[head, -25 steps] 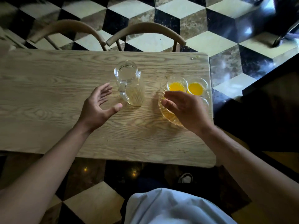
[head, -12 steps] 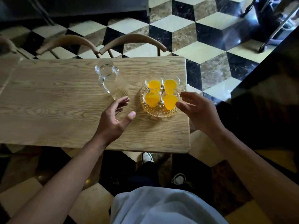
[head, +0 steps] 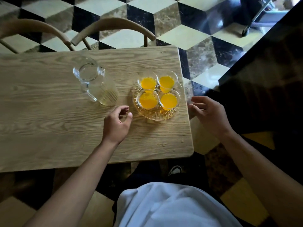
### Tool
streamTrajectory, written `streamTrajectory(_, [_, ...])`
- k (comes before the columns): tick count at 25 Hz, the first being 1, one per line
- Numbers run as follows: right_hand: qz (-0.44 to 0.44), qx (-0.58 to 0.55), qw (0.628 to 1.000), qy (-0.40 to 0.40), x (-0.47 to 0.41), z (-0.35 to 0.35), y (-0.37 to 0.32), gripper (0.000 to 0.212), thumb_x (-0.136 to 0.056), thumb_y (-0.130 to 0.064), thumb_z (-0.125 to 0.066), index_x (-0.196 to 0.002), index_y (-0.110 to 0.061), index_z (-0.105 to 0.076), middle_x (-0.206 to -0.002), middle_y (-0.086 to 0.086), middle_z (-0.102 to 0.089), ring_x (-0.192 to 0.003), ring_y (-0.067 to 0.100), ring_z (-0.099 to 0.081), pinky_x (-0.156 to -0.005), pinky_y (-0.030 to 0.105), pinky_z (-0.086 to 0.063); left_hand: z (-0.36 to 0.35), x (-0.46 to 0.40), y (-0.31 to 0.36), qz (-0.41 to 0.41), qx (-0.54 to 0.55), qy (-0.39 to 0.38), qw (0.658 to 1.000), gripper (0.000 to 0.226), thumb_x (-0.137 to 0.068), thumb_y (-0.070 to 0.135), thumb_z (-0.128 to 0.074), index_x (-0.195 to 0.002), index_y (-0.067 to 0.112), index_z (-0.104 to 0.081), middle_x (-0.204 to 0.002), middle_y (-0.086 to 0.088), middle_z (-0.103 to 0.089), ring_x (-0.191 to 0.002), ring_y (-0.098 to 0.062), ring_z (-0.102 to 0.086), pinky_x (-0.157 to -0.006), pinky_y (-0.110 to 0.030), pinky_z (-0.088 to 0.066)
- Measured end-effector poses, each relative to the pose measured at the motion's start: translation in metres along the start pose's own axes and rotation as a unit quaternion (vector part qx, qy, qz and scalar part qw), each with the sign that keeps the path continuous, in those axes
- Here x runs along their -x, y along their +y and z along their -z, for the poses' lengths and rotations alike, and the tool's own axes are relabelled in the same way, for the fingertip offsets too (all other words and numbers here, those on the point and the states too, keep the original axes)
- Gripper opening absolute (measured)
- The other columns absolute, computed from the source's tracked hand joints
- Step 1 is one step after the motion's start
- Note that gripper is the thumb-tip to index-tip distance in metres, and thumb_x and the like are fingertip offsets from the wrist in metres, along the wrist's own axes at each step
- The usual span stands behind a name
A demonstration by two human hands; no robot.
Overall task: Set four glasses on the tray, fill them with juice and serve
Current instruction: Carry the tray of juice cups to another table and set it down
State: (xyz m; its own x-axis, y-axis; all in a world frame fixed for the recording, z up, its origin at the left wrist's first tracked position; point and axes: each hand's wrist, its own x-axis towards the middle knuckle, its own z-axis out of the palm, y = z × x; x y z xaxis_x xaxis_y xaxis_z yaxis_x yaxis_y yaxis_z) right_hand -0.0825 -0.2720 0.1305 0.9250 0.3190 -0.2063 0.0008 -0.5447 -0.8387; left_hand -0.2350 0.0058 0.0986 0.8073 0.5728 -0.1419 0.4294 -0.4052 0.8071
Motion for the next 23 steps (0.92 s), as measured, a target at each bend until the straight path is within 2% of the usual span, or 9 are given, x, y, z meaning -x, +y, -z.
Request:
streamTrajectory(3, [-0.033, 0.031, 0.999, 0.016, -0.02, -0.007, 0.011, 0.033, -0.091, -0.016, -0.077, -0.123, -0.009, -0.071, -0.102, -0.004, -0.075, -0.082, -0.017, -0.069, -0.067, 0.006, -0.054, -0.014, -0.026, -0.023, 0.049, -0.024, -0.016, 0.998, 0.018, -0.093, 0.016, -0.071, -0.11, 0.013, -0.077, -0.101, -0.001, -0.077, -0.094, -0.022, -0.073, -0.089, -0.038, -0.059])
streamTrajectory(5, [-0.053, 0.048, 0.997, 0.025, -0.032, -0.01, 0.02, 0.033, -0.091, -0.012, -0.076, -0.123, -0.007, -0.071, -0.101, -0.005, -0.074, -0.076, -0.02, -0.066, -0.067, 0.004, -0.052, -0.023, -0.038, -0.031, 0.078, -0.042, -0.014, 0.996, 0.017, -0.095, 0.014, -0.069, -0.109, 0.011, -0.078, -0.101, -0.005, -0.077, -0.092, -0.026, -0.071, -0.084, -0.031, -0.053])
streamTrajectory(9, [-0.087, 0.097, 0.991, 0.025, -0.066, -0.02, 0.043, 0.036, -0.09, -0.02, -0.077, -0.124, -0.009, -0.072, -0.109, 0.002, -0.076, -0.084, -0.001, -0.069, -0.07, 0.0, -0.048, -0.05, -0.064, -0.04, 0.138, -0.043, -0.001, 0.99, 0.025, -0.097, 0.013, -0.063, -0.119, 0.009, -0.074, -0.091, -0.006, -0.072, -0.086, -0.028, -0.068, -0.081, -0.031, -0.048])
streamTrajectory(12, [-0.112, 0.118, 0.986, 0.023, -0.088, -0.026, 0.061, 0.034, -0.091, -0.025, -0.076, -0.121, -0.01, -0.073, -0.1, 0.001, -0.076, -0.08, 0.0, -0.066, -0.067, -0.005, -0.043, -0.064, -0.081, -0.049, 0.158, -0.057, 0.019, 0.986, 0.032, -0.1, 0.015, -0.06, -0.129, 0.007, -0.07, -0.105, -0.014, -0.077, -0.095, -0.031, -0.071, -0.084, -0.029, -0.047])
streamTrajectory(14, [-0.119, 0.123, 0.985, 0.012, -0.098, -0.031, 0.069, 0.032, -0.092, -0.028, -0.075, -0.119, -0.011, -0.074, -0.089, -0.006, -0.073, -0.076, -0.008, -0.063, -0.071, 0.001, -0.048, -0.068, -0.086, -0.051, 0.17, -0.047, 0.026, 0.984, 0.034, -0.1, 0.019, -0.058, -0.131, 0.007, -0.069, -0.109, -0.016, -0.077, -0.097, -0.03, -0.072, -0.09, -0.032, -0.053])
streamTrajectory(15, [-0.121, 0.122, 0.985, 0.003, -0.103, -0.034, 0.072, 0.032, -0.093, -0.03, -0.074, -0.119, -0.012, -0.074, -0.088, -0.007, -0.072, -0.077, -0.006, -0.065, -0.077, 0.011, -0.055, -0.07, -0.088, -0.052, 0.177, -0.049, 0.033, 0.983, 0.035, -0.1, 0.021, -0.057, -0.13, 0.007, -0.07, -0.11, -0.016, -0.078, -0.098, -0.031, -0.073, -0.093, -0.035, -0.056])
streamTrajectory(17, [-0.131, 0.11, 0.985, -0.006, -0.11, -0.038, 0.076, 0.034, -0.092, -0.033, -0.075, -0.118, -0.012, -0.074, -0.097, -0.003, -0.076, -0.086, 0.007, -0.072, -0.088, 0.034, -0.062, -0.075, -0.092, -0.05, 0.184, -0.078, 0.035, 0.979, 0.033, -0.102, 0.02, -0.057, -0.129, 0.005, -0.07, -0.114, -0.017, -0.077, -0.105, -0.031, -0.071, -0.095, -0.036, -0.053])
streamTrajectory(18, [-0.137, 0.103, 0.985, -0.01, -0.112, -0.04, 0.077, 0.035, -0.091, -0.035, -0.075, -0.118, -0.013, -0.075, -0.1, -0.001, -0.077, -0.089, 0.011, -0.074, -0.089, 0.039, -0.062, -0.077, -0.095, -0.049, 0.187, -0.08, 0.032, 0.979, 0.033, -0.103, 0.02, -0.058, -0.129, 0.004, -0.07, -0.117, -0.017, -0.076, -0.108, -0.032, -0.07, -0.096, -0.036, -0.052])
streamTrajectory(23, [-0.152, 0.105, 0.983, -0.012, -0.127, -0.047, 0.076, 0.038, -0.087, -0.044, -0.076, -0.113, -0.015, -0.076, -0.095, -0.001, -0.078, -0.086, 0.014, -0.076, -0.084, 0.042, -0.064, -0.079, -0.115, -0.049, 0.177, -0.082, 0.026, 0.981, 0.03, -0.103, 0.02, -0.061, -0.123, 0.001, -0.073, -0.115, -0.018, -0.077, -0.106, -0.032, -0.072, -0.094, -0.04, -0.055])
